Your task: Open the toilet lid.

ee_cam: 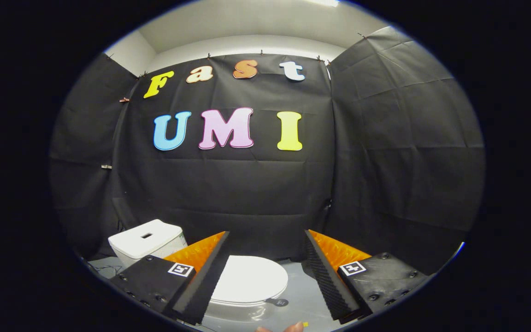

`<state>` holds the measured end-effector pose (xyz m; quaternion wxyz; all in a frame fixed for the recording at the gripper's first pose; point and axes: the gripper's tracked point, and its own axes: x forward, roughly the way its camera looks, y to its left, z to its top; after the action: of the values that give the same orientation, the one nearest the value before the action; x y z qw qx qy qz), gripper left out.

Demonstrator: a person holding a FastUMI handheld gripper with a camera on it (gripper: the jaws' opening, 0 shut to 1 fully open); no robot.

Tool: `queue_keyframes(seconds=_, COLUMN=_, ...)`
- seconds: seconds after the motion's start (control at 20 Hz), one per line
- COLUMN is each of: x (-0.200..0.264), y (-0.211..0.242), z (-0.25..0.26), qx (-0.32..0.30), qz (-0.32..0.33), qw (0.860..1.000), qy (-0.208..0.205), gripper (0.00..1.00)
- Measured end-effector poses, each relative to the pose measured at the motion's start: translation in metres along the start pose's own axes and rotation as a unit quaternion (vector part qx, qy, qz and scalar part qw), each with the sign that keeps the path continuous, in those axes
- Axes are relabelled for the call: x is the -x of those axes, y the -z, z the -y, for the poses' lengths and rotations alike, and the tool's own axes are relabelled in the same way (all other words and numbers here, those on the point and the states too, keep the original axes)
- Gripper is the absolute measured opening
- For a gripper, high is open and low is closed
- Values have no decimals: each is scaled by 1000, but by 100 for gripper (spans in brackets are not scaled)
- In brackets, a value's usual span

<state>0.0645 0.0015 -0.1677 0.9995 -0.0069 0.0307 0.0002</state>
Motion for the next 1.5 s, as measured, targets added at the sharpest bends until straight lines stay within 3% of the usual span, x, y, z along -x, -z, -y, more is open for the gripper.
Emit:
queue_keyframes(seconds=0.6, x=-29, y=122, z=6, qx=-94, qz=-124, qw=988, qy=-5, gripper=99)
queue_keyframes(seconds=0.95, x=-39, y=177, z=25, qx=-156, qz=-180, qw=971, qy=-20, gripper=99)
queue_keyframes(seconds=1.25, x=-54, y=205, z=55, qx=-190, qz=-211, qw=959, qy=-9, gripper=99)
queue_keyframes(seconds=1.5, x=-70, y=241, z=68, qx=-225, qz=-251, qw=941, qy=-8, gripper=99)
